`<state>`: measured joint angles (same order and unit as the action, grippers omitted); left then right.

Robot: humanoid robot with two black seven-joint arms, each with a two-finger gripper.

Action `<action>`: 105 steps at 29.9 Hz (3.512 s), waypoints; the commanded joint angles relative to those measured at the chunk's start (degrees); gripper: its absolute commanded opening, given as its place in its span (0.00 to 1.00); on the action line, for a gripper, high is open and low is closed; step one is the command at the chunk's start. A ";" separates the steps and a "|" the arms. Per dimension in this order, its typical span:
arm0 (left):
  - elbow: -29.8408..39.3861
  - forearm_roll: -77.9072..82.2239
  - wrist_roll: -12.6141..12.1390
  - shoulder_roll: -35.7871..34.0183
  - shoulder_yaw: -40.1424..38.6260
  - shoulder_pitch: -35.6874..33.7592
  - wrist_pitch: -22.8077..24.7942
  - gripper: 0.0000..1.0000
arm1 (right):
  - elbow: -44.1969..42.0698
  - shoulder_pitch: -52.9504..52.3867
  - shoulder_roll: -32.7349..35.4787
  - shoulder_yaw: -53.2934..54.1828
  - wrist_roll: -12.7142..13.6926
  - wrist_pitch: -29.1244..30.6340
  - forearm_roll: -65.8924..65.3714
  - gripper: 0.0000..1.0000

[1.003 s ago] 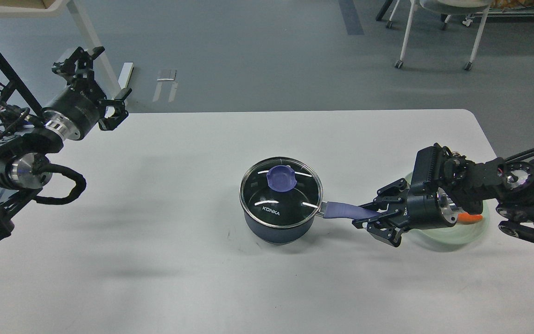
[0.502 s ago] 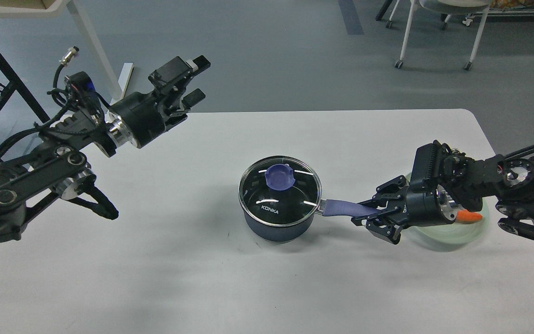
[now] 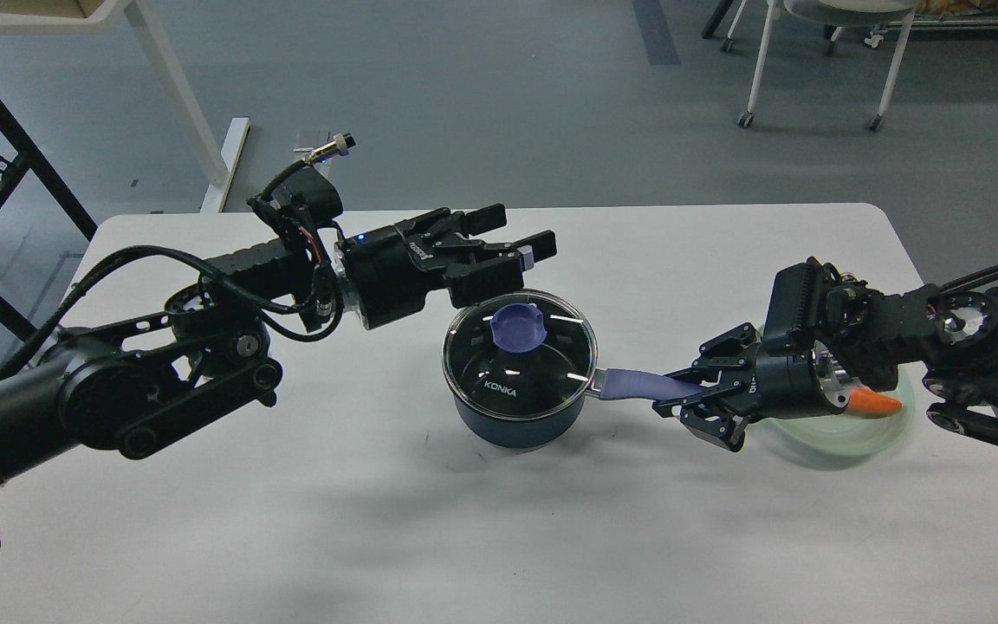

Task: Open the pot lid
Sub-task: 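Reach the left gripper over the saucepan toward the lid's purple knob, then grasp the purple knob with the left gripper and lift the glass lid, then move the lid away from the saucepan and set it on the table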

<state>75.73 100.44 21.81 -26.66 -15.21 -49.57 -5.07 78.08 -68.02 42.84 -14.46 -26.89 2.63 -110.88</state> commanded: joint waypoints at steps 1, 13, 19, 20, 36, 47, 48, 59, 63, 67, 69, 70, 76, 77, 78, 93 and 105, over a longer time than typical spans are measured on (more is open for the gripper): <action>-0.41 7.91 -0.10 0.30 5.62 -0.70 -5.38 0.98 | -0.03 0.08 -0.30 0.05 -0.01 0.00 -0.04 0.18; -9.90 15.92 -2.03 4.34 9.06 -1.58 -6.62 0.98 | 0.14 0.34 -0.30 0.05 -0.62 -0.08 0.22 0.18; -11.75 15.66 -1.95 4.78 9.23 -1.67 -8.29 0.98 | 0.14 0.43 -0.30 -0.13 -0.62 -0.08 0.22 0.18; -12.01 15.75 -1.95 4.78 9.23 -1.58 -8.29 0.98 | 0.14 0.43 -0.30 -0.13 -0.62 -0.08 0.22 0.18; -13.33 16.01 -1.51 4.78 12.57 -1.40 -8.29 0.63 | 0.06 0.34 -0.22 -0.13 -0.62 -0.08 0.13 0.19; -13.16 15.57 -1.42 4.43 12.40 -1.67 -8.38 0.45 | -0.03 0.26 -0.22 -0.13 -0.62 -0.08 0.13 0.19; -13.07 15.40 -1.33 4.34 12.40 -1.67 -8.38 0.45 | -0.03 0.25 -0.22 -0.13 -0.62 -0.08 0.13 0.19; -11.31 5.47 -1.15 -2.42 12.05 -6.58 -8.29 0.45 | -0.03 0.25 0.40 -0.21 -0.62 -0.08 0.13 0.19; -10.08 4.50 -0.02 -8.74 12.22 -6.94 -8.29 0.45 | -0.03 0.08 0.40 -0.21 -0.62 -0.08 0.13 0.19; -9.12 4.41 1.92 -16.03 12.84 -4.84 -8.38 0.45 | -0.03 0.17 0.40 -0.21 -0.62 -0.08 0.13 0.19; -9.03 4.50 2.80 -19.38 13.71 -1.68 -9.25 0.45 | -0.03 0.17 0.40 -0.21 -0.62 -0.08 0.13 0.19; -9.03 4.50 3.24 -20.52 14.07 -0.36 -10.30 0.45 | -0.03 0.17 0.40 -0.21 -0.62 -0.08 0.13 0.19; -9.37 4.23 4.91 -24.93 17.32 6.59 -17.42 0.45 | -0.12 0.17 0.31 -0.21 -0.62 -0.08 0.13 0.19; -9.81 4.15 4.91 -24.84 17.67 7.29 -18.13 0.45 | -0.12 0.17 0.31 -0.21 -0.62 -0.08 0.13 0.19; -9.90 4.06 4.91 -24.75 17.76 7.91 -18.57 0.45 | -0.12 0.17 0.31 -0.21 -0.71 -0.08 0.13 0.19; -17.11 0.81 4.65 -19.22 18.02 10.73 -19.01 0.47 | -0.12 0.61 1.01 -0.21 -0.71 -0.08 0.22 0.20; -18.69 1.33 4.82 -17.98 18.02 11.17 -18.84 0.80 | -0.12 0.43 1.10 -0.21 -0.71 -0.08 0.40 0.23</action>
<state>57.05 101.69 26.64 -44.57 2.87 -38.44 -23.92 77.97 -67.66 43.82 -14.68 -27.61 2.56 -110.53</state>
